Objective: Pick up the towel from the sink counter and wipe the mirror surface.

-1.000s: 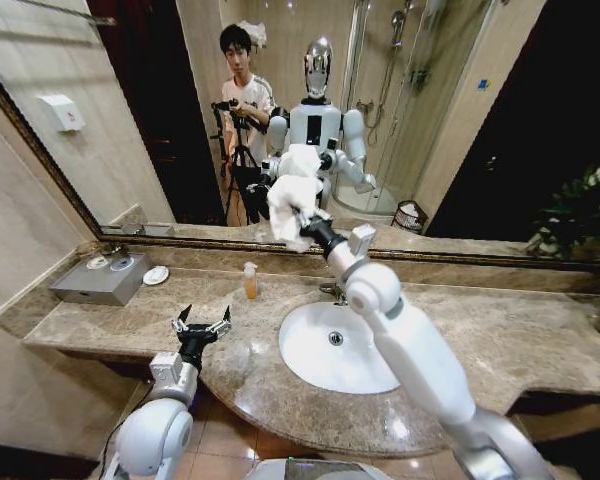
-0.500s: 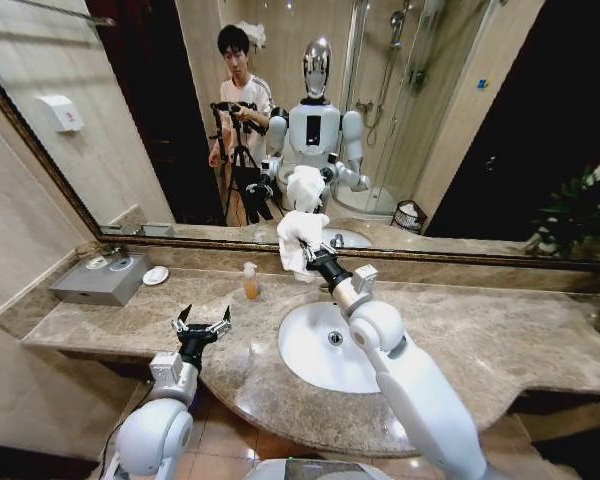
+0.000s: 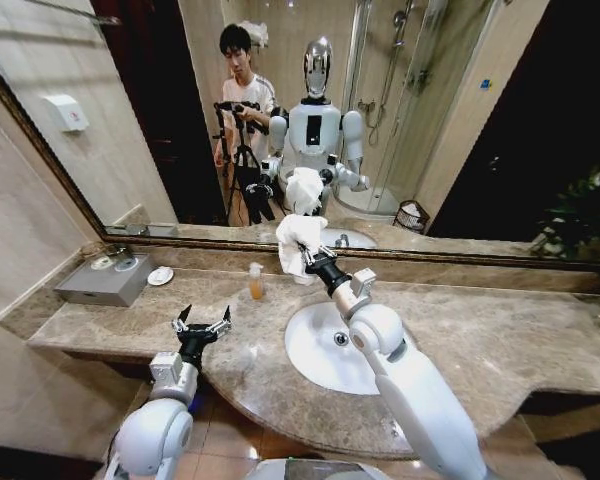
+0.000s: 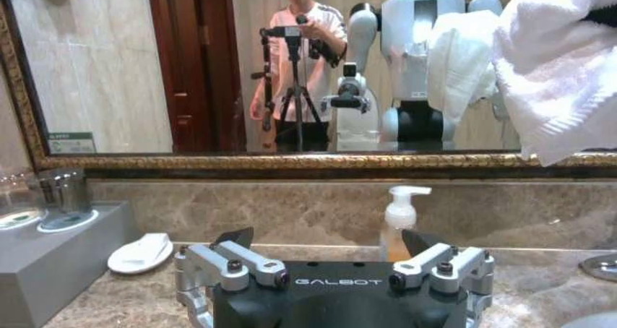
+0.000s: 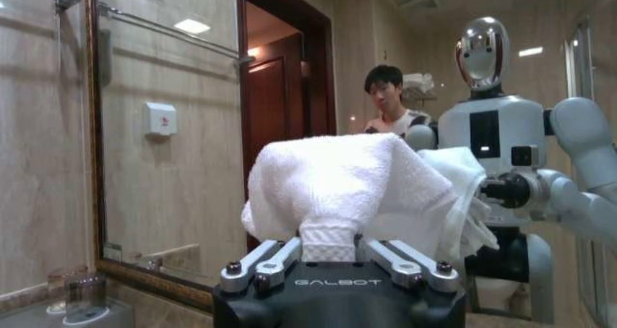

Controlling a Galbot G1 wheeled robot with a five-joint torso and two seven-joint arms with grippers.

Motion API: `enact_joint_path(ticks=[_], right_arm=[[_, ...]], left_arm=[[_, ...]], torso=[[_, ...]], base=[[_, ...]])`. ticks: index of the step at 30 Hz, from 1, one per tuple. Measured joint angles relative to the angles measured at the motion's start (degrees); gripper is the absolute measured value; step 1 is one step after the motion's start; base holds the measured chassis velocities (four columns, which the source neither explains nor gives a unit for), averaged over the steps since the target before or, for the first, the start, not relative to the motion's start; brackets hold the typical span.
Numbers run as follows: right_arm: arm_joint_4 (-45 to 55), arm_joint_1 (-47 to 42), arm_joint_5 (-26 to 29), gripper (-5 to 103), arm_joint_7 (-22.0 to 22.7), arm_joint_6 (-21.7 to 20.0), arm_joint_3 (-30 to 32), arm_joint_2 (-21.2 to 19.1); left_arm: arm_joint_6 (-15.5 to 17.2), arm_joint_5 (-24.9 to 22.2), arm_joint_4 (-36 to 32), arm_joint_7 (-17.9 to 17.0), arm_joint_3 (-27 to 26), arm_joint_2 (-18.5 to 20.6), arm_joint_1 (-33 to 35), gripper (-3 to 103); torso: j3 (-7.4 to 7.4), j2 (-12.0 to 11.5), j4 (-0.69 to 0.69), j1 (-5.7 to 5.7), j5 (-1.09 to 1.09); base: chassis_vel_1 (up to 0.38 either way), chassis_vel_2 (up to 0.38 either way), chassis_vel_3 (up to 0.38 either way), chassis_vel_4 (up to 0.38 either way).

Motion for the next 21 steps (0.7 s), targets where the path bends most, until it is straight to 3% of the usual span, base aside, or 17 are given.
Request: enact_joint_path(ticks=[7, 21], right_arm=[[-1.08, 6.30, 2.79, 13, 2.36, -0.26, -2.29, -0.39], [-12.48, 26.64, 10.69, 13, 8.33, -2.93, -8.01, 6.07]], left_arm=[[0.00, 0.00, 0.00, 0.00, 0.00, 0.00, 0.00, 100], [0.00, -0.01, 0.00, 0.00, 0.00, 0.00, 0.00, 100]], torso=[[0.00, 0.00, 0.00, 0.00, 0.01], [0.01, -0.01, 0.00, 0.01, 0.00]], base=[[0.017, 0.018, -0.017, -0.017], [0.000, 0.000, 0.000, 0.000]])
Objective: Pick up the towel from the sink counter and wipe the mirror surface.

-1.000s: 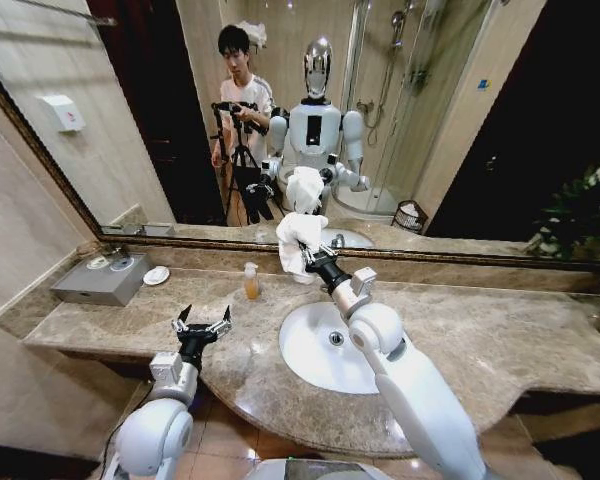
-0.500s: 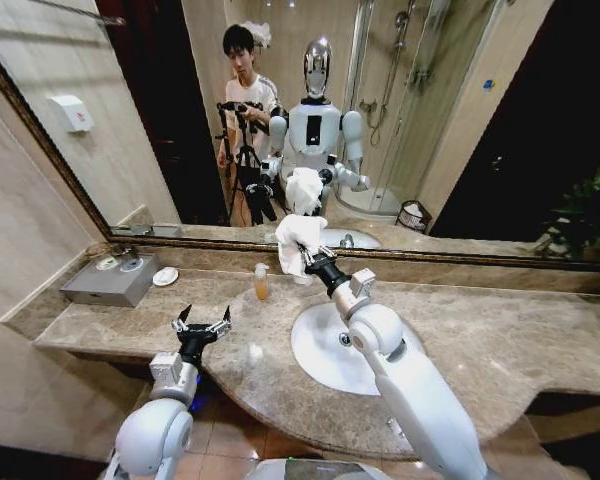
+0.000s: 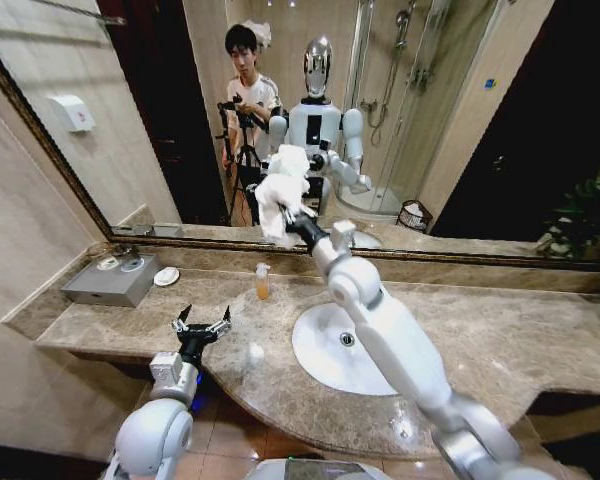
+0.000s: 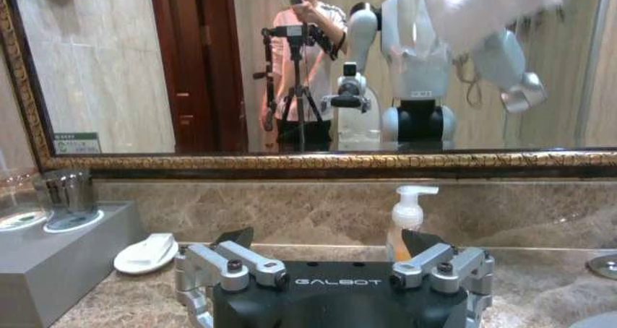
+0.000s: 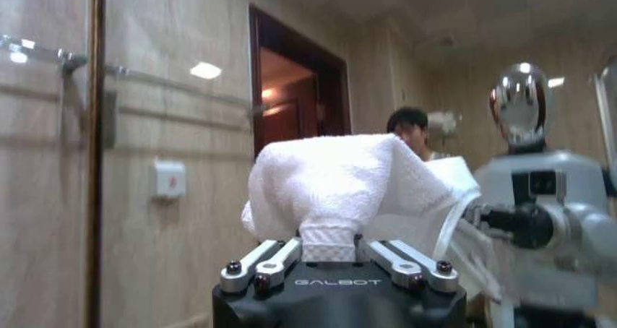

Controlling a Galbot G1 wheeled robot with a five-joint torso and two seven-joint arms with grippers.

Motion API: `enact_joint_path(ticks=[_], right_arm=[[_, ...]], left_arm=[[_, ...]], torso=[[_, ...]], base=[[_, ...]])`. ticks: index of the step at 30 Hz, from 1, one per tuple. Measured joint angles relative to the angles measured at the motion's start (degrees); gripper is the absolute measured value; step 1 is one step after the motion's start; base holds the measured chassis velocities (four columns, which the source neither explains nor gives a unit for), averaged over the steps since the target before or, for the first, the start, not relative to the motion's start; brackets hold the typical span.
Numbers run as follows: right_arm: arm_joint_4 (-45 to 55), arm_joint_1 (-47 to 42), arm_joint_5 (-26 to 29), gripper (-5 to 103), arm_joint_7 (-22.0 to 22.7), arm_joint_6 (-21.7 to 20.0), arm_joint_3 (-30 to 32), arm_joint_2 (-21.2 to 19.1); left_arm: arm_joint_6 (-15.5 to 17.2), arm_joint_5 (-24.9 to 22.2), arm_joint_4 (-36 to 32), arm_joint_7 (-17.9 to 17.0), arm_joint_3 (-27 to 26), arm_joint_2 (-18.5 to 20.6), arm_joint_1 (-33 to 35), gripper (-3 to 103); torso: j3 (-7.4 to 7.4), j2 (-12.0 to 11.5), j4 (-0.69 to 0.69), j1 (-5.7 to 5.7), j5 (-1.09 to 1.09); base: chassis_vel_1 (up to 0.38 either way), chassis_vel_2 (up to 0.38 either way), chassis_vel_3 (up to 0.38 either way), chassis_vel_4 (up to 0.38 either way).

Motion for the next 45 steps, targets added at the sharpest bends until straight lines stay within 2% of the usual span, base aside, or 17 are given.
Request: enact_joint_path(ticks=[7, 13, 22, 29, 33, 45], right_arm=[[-5.03, 4.41, 0.22, 13, 0.50, -0.07, 0.07, 3.07], [-9.26, -1.20, -4.06, 13, -1.29, 1.98, -0.28, 4.09], [-10.15, -4.24, -6.00, 13, -1.06, 2.83, -1.22, 4.01], [-6.19, 2.48, -2.82, 13, 1.00, 1.74, 0.85, 2.27], [-5.27, 3.30, -1.87, 13, 1.21, 1.15, 1.28, 1.71], [-10.51, -4.36, -4.61, 13, 0.16, 2.78, -0.82, 2.70]], left_arm=[[0.00, 0.00, 0.00, 0.00, 0.00, 0.00, 0.00, 100], [0.00, 0.00, 0.00, 0.00, 0.00, 0.00, 0.00, 100], [0.00, 0.00, 0.00, 0.00, 0.00, 0.00, 0.01, 100], [0.00, 0.00, 0.00, 0.00, 0.00, 0.00, 0.00, 100], [0.00, 0.00, 0.00, 0.00, 0.00, 0.00, 0.00, 100], [0.00, 0.01, 0.00, 0.00, 0.00, 0.00, 0.00, 100]], torso=[[0.00, 0.00, 0.01, 0.00, 0.00], [0.00, 0.00, 0.00, -0.01, 0.02], [-0.01, 0.00, 0.01, -0.01, 0.02], [-0.01, 0.00, 0.00, -0.01, 0.01], [-0.01, 0.01, -0.01, -0.02, 0.02], [-0.01, 0.00, -0.01, -0.02, 0.02]], base=[[0.000, 0.000, 0.000, 0.000], [0.000, 0.000, 0.000, 0.000], [0.000, 0.000, 0.000, 0.000], [0.000, 0.000, 0.000, 0.000], [0.000, 0.000, 0.000, 0.000], [0.000, 0.000, 0.000, 0.000]])
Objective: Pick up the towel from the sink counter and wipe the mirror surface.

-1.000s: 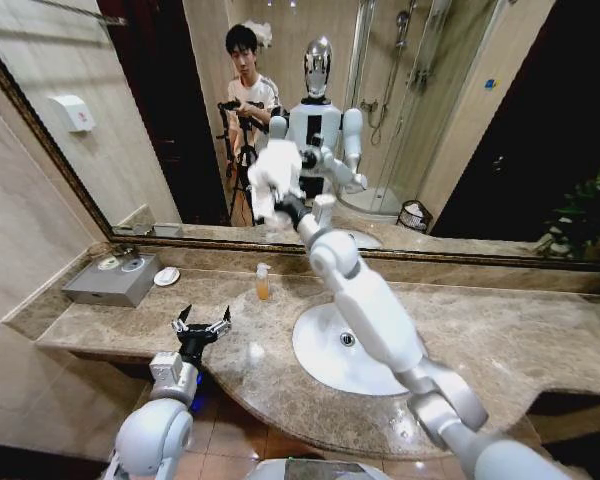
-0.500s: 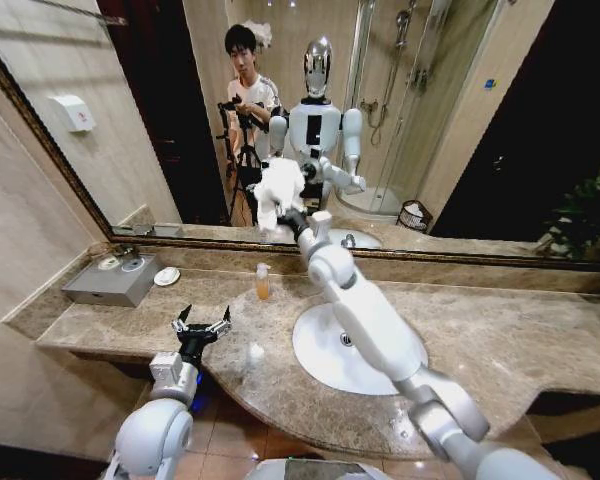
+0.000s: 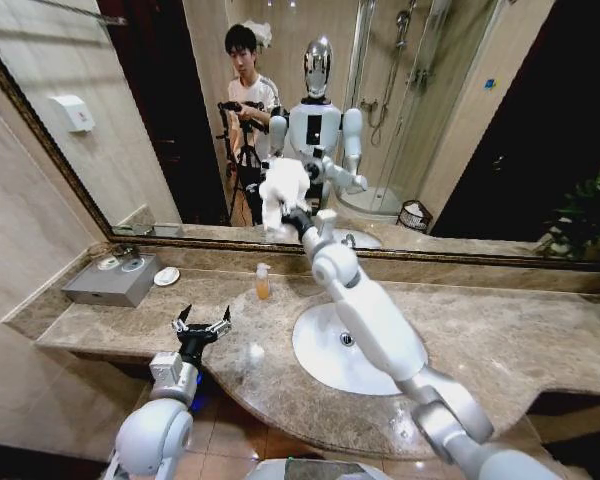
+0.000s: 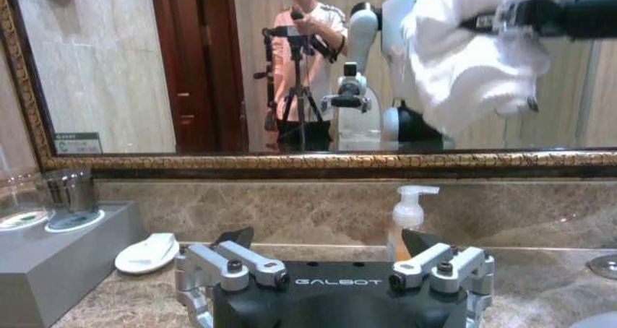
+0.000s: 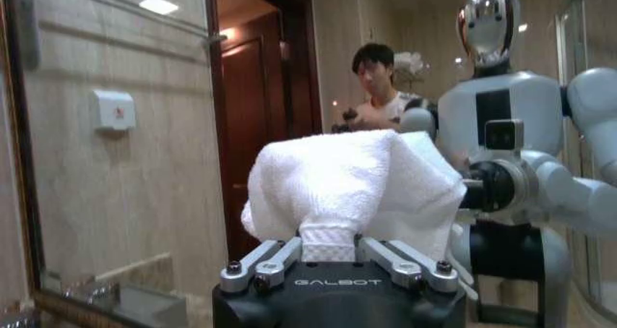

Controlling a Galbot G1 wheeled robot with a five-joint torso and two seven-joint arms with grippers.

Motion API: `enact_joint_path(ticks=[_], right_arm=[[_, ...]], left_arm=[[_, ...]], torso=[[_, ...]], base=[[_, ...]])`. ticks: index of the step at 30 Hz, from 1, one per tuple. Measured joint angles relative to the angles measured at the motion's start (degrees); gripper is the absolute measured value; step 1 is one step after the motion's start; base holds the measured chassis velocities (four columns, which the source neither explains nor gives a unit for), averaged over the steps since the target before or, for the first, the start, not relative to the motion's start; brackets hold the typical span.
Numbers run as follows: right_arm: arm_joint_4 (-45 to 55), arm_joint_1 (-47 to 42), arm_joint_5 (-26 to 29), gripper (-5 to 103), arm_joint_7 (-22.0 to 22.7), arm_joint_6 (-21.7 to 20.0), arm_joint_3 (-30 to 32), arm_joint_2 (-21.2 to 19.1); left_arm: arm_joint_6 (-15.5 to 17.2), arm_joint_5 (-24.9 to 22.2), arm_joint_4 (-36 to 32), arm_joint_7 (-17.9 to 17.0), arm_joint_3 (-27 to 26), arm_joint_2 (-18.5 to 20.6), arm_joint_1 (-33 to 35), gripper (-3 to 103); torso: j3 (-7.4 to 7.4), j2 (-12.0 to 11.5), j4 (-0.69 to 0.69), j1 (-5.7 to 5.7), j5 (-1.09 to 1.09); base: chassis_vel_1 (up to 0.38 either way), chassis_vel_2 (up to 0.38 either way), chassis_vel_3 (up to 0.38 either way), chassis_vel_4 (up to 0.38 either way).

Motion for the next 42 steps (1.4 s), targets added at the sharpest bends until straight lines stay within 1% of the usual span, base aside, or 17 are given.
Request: enact_joint_path(ticks=[2, 8, 14, 20, 22, 26, 30, 32, 36, 41, 42], right_arm=[[-0.05, 0.39, 0.01, 13, 0.08, 0.19, 0.00, 0.06], [1.36, 5.81, 0.89, 13, 0.90, 0.24, 1.20, 0.12], [2.00, 8.41, -0.80, 13, 0.24, 0.09, 1.67, -0.43], [0.24, 3.39, -2.95, 13, -1.21, 0.12, 1.06, -0.62], [-0.24, 0.26, -4.05, 13, -1.99, 0.35, 0.74, -1.20], [-0.51, -0.83, -4.80, 13, -2.30, 1.05, 0.37, -1.77], [-0.12, 1.25, -3.06, 13, -1.45, 1.07, 0.50, -1.75], [1.02, 5.01, -0.89, 13, -0.38, 0.78, 1.47, -1.74], [3.05, 7.54, 0.12, 13, -0.22, 0.25, 3.09, -2.24], [3.04, 6.47, -0.01, 13, -0.53, 0.18, 3.00, -2.72], [1.97, 5.22, -0.31, 13, -0.84, 0.31, 2.70, -2.66]], left_arm=[[0.00, 0.00, 0.00, 0.00, 0.00, 0.00, 0.00, 100], [0.00, 0.00, 0.00, 0.00, 0.00, 0.00, 0.00, 100], [0.00, 0.00, 0.00, 0.00, 0.00, 0.00, 0.00, 100], [0.00, 0.00, 0.00, 0.00, 0.00, 0.00, 0.00, 100], [0.00, 0.00, 0.00, 0.00, 0.00, 0.00, 0.00, 100], [0.00, 0.00, 0.00, 0.00, 0.00, 0.00, 0.00, 100], [0.00, 0.00, 0.00, 0.00, 0.00, 0.00, 0.00, 100], [0.00, 0.00, 0.00, 0.00, 0.00, 0.00, 0.00, 100], [0.00, 0.00, 0.00, 0.00, 0.00, 0.00, 0.00, 100], [0.00, 0.00, 0.00, 0.00, 0.00, 0.00, 0.00, 100], [0.00, 0.00, 0.00, 0.00, 0.00, 0.00, 0.00, 100]], torso=[[0.00, 0.00, -0.01, 0.00, 0.00], [0.00, 0.00, 0.02, 0.00, -0.01], [0.00, 0.00, 0.01, 0.00, 0.00], [0.00, 0.00, 0.01, 0.01, 0.00], [0.00, 0.00, 0.00, 0.00, 0.00], [0.00, 0.00, 0.00, 0.00, 0.00], [0.00, 0.00, 0.01, 0.00, 0.00], [0.00, 0.00, 0.03, 0.01, -0.01], [-0.01, 0.00, 0.01, 0.01, -0.01], [-0.01, 0.00, -0.02, 0.00, 0.00], [-0.01, 0.00, 0.01, 0.00, 0.00]], base=[[0.000, 0.000, 0.000, 0.000], [0.000, 0.000, 0.000, 0.000], [0.000, 0.000, 0.000, 0.000], [0.000, 0.000, 0.000, 0.000], [0.000, 0.000, 0.000, 0.000], [0.000, 0.000, 0.000, 0.000], [0.000, 0.000, 0.000, 0.000], [0.000, 0.000, 0.000, 0.000], [0.000, 0.000, 0.000, 0.000], [0.000, 0.000, 0.000, 0.000], [0.000, 0.000, 0.000, 0.000]])
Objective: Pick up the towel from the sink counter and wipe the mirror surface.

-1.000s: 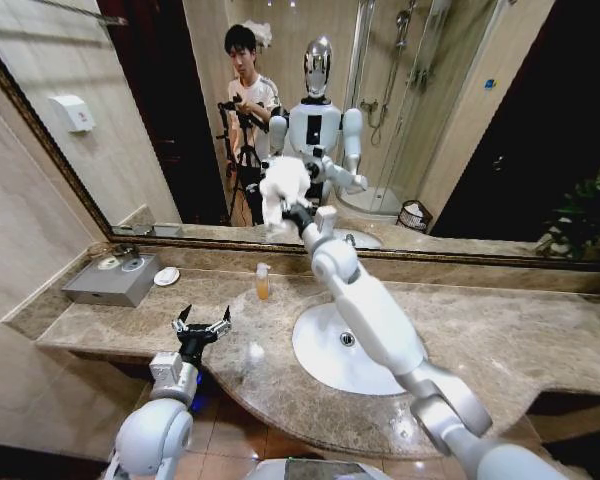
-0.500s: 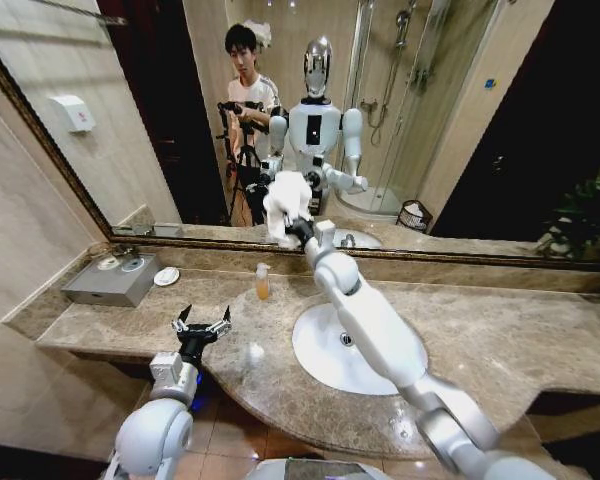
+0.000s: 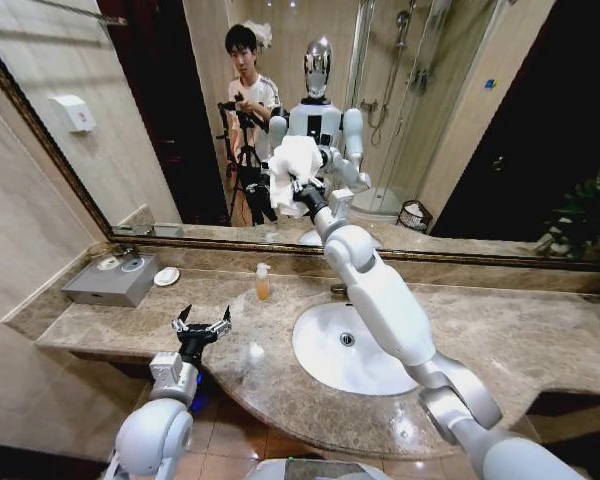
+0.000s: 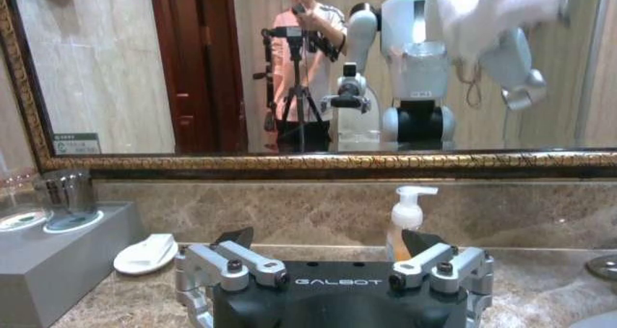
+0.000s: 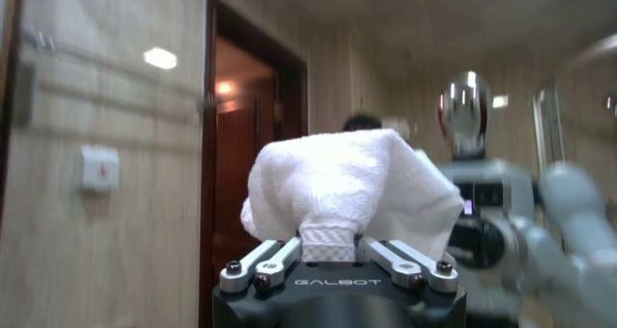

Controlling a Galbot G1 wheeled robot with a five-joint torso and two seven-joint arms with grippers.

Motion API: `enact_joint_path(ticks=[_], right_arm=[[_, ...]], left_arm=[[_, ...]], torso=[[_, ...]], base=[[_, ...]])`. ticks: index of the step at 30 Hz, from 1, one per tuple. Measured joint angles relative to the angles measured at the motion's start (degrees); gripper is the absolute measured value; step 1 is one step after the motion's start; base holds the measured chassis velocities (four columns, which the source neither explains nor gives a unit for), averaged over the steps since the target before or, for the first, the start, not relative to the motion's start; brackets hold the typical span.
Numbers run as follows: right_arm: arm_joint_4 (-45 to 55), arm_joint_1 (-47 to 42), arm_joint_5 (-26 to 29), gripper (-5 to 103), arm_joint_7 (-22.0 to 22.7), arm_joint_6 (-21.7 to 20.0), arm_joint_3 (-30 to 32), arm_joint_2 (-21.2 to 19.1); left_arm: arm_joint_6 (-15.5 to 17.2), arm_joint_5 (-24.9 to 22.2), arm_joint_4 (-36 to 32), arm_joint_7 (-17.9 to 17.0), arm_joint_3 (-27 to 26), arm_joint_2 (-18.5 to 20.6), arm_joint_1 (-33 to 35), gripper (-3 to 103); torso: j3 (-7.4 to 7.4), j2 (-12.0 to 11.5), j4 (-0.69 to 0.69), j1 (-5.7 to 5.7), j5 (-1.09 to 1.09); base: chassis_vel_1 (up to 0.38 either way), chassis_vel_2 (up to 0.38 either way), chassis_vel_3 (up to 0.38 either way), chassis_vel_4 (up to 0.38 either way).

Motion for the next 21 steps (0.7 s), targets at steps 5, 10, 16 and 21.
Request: enact_joint_path(ticks=[5, 10, 16, 21], right_arm=[[-2.75, -5.03, -1.17, 13, -0.50, 0.71, -0.71, 0.84], [-2.06, -6.65, -2.42, 13, -0.96, 1.04, -1.56, 0.85], [-0.96, -1.20, -2.01, 13, 0.26, 1.15, -1.41, 1.07], [-0.06, 2.25, -2.51, 13, 0.57, 1.29, -1.08, 0.64]], left_arm=[[0.00, 0.00, 0.00, 0.00, 0.00, 0.00, 0.00, 100], [0.00, 0.00, 0.00, 0.00, 0.00, 0.00, 0.00, 100], [0.00, 0.00, 0.00, 0.00, 0.00, 0.00, -0.01, 100], [0.00, 0.00, 0.00, 0.00, 0.00, 0.00, 0.00, 100]], torso=[[0.01, 0.00, 0.01, 0.00, 0.01], [0.01, 0.00, -0.01, 0.01, 0.00], [0.00, 0.00, 0.01, 0.00, -0.01], [0.00, 0.00, 0.01, 0.00, -0.01]], base=[[0.000, 0.000, 0.000, 0.000], [0.000, 0.000, 0.000, 0.000], [0.000, 0.000, 0.000, 0.000], [0.000, 0.000, 0.000, 0.000]])
